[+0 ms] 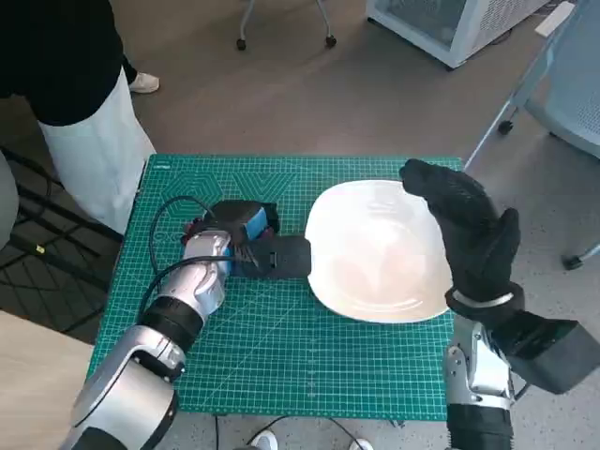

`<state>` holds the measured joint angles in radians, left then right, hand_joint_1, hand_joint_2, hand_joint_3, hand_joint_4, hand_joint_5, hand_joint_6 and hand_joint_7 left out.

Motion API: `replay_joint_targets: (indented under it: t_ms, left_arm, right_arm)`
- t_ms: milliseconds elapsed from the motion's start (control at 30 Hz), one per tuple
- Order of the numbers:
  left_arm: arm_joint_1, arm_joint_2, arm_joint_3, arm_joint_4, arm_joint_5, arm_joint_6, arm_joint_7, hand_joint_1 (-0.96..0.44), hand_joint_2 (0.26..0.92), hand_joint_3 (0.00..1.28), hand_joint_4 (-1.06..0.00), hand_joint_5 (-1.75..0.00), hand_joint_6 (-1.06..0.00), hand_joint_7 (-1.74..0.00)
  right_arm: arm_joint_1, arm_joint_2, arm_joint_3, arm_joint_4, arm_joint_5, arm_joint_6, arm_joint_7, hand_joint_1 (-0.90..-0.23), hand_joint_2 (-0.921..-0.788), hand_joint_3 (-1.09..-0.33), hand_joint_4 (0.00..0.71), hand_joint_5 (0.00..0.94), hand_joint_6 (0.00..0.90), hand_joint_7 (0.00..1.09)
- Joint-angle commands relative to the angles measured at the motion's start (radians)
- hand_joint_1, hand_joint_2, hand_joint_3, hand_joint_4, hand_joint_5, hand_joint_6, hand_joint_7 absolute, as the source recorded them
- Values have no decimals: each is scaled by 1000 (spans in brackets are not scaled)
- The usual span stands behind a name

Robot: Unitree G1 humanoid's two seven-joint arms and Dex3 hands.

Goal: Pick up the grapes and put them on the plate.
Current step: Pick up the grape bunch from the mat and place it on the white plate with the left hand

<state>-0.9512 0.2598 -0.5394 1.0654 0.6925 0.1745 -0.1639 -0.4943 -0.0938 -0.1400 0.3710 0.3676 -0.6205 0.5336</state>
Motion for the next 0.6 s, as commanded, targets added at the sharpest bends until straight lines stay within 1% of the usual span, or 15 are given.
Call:
replay_joint_targets:
  t_ms: [33, 200, 300, 433, 600]
  left_arm:
    - [42, 7, -4, 9, -7, 6, -30, 6, 920, 121, -629, -1388, -597, -1034]
    - [39, 19, 1, -38, -9, 22, -51, 7, 920, 140, -614, -1404, -570, -1058]
    - [43, 33, 8, -105, -9, 45, -75, 5, 920, 131, -620, -1394, -581, -1053]
    - [71, 68, 17, -252, 3, 85, -109, 3, 920, 113, -630, -1378, -610, -1031]
    - [129, 127, 33, -485, 36, 135, -133, 2, 920, 113, -594, -1414, -648, -993]
  right_arm:
    - [2, -1, -1, 19, -6, 2, 0, -436, -921, -577, 274, 0, -1, 594]
    - [0, -1, -2, 21, -4, 1, 0, -437, -921, -577, 274, 0, -1, 594]
    - [-2, -2, -3, 21, -4, 2, -1, -437, -921, -577, 273, 0, -1, 594]
    - [-6, -6, -7, 25, 0, 3, -1, -437, -921, -578, 273, 0, -1, 594]
    - [-15, -13, -18, 33, 9, 5, 2, -440, -921, -578, 283, 5, -1, 592]
